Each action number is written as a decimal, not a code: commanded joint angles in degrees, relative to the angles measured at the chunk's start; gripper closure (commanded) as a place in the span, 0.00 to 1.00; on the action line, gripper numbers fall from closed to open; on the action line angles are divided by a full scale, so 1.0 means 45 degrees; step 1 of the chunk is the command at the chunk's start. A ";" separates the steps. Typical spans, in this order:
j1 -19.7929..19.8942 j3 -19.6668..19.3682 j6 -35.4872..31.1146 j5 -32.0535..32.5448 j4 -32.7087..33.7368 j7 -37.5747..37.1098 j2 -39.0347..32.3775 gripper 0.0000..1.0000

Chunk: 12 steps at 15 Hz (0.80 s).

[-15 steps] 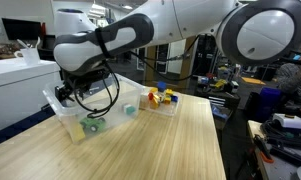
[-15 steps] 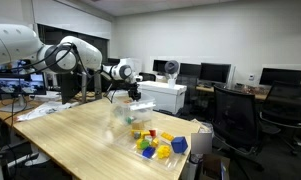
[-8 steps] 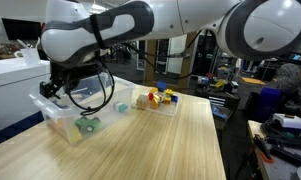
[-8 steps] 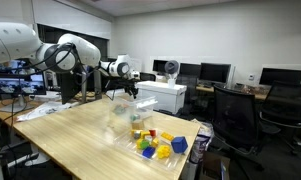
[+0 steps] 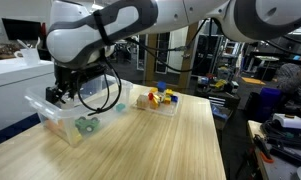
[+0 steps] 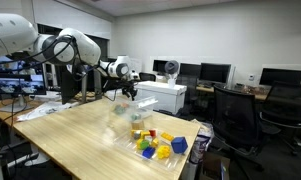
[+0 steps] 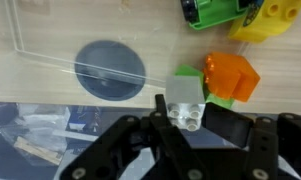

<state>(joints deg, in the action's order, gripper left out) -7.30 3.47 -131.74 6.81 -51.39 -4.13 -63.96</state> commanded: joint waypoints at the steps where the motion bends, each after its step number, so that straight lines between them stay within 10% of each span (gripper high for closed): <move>1: 0.0514 0.0207 -0.0768 -0.0135 -0.2929 0.0244 0.1649 0.85; 12: 0.1473 0.0176 -0.2259 -0.1312 -0.9988 0.1088 0.5470 0.85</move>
<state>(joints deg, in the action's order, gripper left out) -1.02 3.75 -138.66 2.66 -87.63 -0.20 -44.71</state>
